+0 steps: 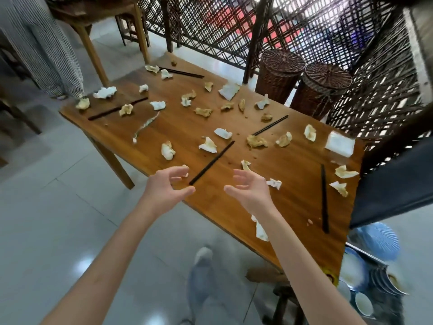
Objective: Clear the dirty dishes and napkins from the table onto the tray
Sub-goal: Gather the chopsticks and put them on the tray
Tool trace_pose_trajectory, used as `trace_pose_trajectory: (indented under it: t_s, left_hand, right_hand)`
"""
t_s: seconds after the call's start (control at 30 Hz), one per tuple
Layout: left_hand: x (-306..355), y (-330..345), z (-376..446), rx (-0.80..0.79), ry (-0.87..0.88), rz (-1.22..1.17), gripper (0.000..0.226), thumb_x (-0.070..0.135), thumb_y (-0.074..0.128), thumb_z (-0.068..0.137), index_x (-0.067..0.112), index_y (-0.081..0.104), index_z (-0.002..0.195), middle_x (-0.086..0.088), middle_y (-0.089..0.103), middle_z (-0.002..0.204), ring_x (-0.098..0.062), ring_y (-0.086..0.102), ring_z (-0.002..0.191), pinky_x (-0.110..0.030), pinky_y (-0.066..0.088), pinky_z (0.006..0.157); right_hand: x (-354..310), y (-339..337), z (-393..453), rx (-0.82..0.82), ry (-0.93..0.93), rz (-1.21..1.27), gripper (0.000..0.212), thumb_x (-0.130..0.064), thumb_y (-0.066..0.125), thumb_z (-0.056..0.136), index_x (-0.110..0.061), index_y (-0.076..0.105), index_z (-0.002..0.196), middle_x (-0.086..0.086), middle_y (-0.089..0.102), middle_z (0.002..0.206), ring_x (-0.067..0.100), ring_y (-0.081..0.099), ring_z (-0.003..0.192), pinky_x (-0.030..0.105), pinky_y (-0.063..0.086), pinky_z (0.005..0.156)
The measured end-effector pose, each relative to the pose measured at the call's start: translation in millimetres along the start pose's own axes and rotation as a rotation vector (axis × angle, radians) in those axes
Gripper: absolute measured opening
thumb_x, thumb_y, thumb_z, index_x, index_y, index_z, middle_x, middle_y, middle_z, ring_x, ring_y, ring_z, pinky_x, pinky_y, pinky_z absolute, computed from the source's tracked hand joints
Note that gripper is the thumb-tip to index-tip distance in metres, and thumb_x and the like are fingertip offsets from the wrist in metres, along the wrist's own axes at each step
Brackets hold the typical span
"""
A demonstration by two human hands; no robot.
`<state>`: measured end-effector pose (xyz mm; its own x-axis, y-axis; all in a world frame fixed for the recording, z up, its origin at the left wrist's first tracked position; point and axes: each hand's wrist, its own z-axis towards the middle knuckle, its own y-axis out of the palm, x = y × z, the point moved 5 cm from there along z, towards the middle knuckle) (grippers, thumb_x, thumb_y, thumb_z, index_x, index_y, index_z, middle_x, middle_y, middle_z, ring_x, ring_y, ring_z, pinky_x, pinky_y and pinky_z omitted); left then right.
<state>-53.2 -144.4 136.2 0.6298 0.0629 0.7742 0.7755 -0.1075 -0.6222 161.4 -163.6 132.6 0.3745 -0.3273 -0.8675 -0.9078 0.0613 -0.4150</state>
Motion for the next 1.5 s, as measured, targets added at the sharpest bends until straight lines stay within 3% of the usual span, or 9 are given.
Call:
trace_pose_trajectory:
  t_s: [0.2,0.37,0.5,0.63,0.87,1.0,1.1,1.27,1.5]
  left_hand:
    - [-13,4,95,-0.068,0.034,0.053,0.05,0.036,0.076,0.074,0.028,0.06,0.121,0.009,0.061,0.121,-0.002,0.053,0.1,-0.021,0.046,0.08]
    - [-13,16,171,-0.148,0.052,0.07,0.048,0.034,0.075,0.075,0.028,0.06,0.121,0.012,0.061,0.119,0.0,0.053,0.099,-0.018,0.043,0.077]
    - [-14,26,222,-0.19,0.067,0.075,0.044,0.034,0.076,0.075,0.03,0.063,0.116,0.021,0.059,0.106,0.002,0.055,0.094,-0.016,0.042,0.074]
    - [-20,35,257,-0.247,0.074,0.086,0.037,0.033,0.075,0.075,0.033,0.064,0.11,0.022,0.059,0.102,0.007,0.053,0.089,-0.017,0.042,0.075]
    - [-33,52,299,-0.337,0.081,0.095,0.037,0.033,0.073,0.078,0.028,0.064,0.114,0.016,0.061,0.109,-0.003,0.056,0.099,-0.021,0.046,0.08]
    - [-41,61,314,-0.388,0.092,0.098,0.035,0.036,0.072,0.078,0.029,0.064,0.112,0.017,0.061,0.109,-0.002,0.056,0.101,-0.023,0.049,0.083]
    - [-49,66,323,-0.416,0.105,0.11,0.036,0.037,0.071,0.079,0.03,0.064,0.113,0.016,0.061,0.111,-0.002,0.056,0.101,-0.025,0.05,0.084]
    - [-62,64,332,-0.462,0.112,0.113,0.035,0.036,0.071,0.079,0.03,0.063,0.113,0.015,0.062,0.111,-0.003,0.056,0.1,-0.021,0.048,0.08]
    - [-67,58,345,-0.505,0.146,0.11,0.028,0.037,0.071,0.079,0.042,0.06,0.105,0.023,0.058,0.103,0.004,0.056,0.092,-0.01,0.042,0.072]
  right_hand:
    - [-4,18,85,0.007,0.066,0.014,0.05,-0.028,0.077,0.076,-0.024,0.057,0.122,-0.006,0.061,0.111,0.009,0.06,0.094,0.02,0.053,0.067]
    - [4,25,158,0.061,0.19,-0.021,0.047,-0.034,0.076,0.074,-0.029,0.058,0.117,-0.012,0.063,0.102,0.01,0.059,0.099,0.04,0.052,0.089]
    - [17,33,207,0.101,0.288,-0.018,0.035,-0.028,0.07,0.08,-0.023,0.06,0.113,-0.009,0.063,0.097,0.009,0.06,0.09,0.024,0.05,0.068]
    - [40,46,241,0.149,0.41,-0.071,0.025,-0.021,0.062,0.087,-0.018,0.062,0.112,0.001,0.063,0.111,0.017,0.06,0.1,0.028,0.051,0.083]
    - [66,75,276,0.2,0.567,-0.195,0.023,-0.018,0.06,0.088,-0.014,0.06,0.11,0.005,0.061,0.11,0.02,0.057,0.093,0.026,0.041,0.067]
    - [75,84,287,0.282,0.649,-0.285,0.013,-0.025,0.062,0.088,-0.016,0.056,0.096,0.004,0.062,0.098,0.019,0.053,0.08,0.028,0.04,0.06]
    - [77,88,295,0.341,0.639,-0.377,0.022,-0.03,0.066,0.085,-0.018,0.047,0.083,0.0,0.056,0.082,0.017,0.052,0.072,0.027,0.04,0.054]
    - [77,95,304,0.351,0.699,-0.412,0.027,-0.023,0.065,0.085,-0.019,0.044,0.068,-0.001,0.053,0.072,0.018,0.058,0.07,0.027,0.043,0.051]
    - [69,97,309,0.316,0.753,-0.458,0.021,-0.017,0.058,0.088,-0.018,0.044,0.071,0.0,0.053,0.076,0.02,0.055,0.073,0.029,0.044,0.057]
